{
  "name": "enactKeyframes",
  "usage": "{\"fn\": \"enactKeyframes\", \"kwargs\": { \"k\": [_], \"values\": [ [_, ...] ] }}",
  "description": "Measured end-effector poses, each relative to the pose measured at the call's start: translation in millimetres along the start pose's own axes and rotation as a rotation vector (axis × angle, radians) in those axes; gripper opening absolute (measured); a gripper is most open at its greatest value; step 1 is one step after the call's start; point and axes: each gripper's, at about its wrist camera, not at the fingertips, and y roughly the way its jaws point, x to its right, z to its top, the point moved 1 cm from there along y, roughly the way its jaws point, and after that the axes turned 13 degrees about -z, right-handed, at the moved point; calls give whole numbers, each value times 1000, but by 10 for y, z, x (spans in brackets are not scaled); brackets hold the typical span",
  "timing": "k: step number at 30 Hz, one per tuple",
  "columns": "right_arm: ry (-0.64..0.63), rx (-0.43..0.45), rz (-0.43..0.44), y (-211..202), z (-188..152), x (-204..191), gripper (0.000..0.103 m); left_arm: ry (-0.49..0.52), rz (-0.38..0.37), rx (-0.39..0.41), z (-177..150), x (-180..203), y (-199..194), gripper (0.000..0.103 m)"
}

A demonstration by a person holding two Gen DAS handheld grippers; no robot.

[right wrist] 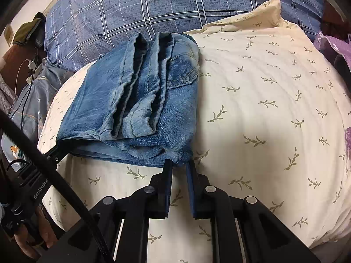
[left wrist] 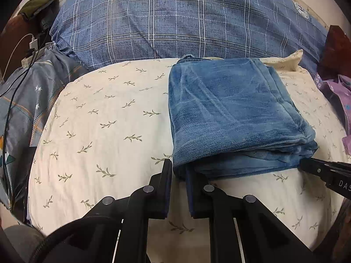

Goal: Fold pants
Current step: 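Open both grippers and press the folded jeans flat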

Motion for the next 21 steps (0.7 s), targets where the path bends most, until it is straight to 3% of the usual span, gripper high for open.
{"fn": "enactKeyframes", "kwargs": {
  "k": [7,18,20,21],
  "values": [
    [5,-5,-7,8,-7,-8,13,27,12,-6,-3,37,2,12],
    [-1,-5,-12,-3,-20,-33,16,-23,-16,-26,44,-56,18,14],
    [-1,5,2,-24,-20,-34,25,-45,-35,-22,59,-89,4,18],
    [0,15,11,-48,-19,-37,38,-55,-39,-19,67,-108,-3,20]
  ]
}}
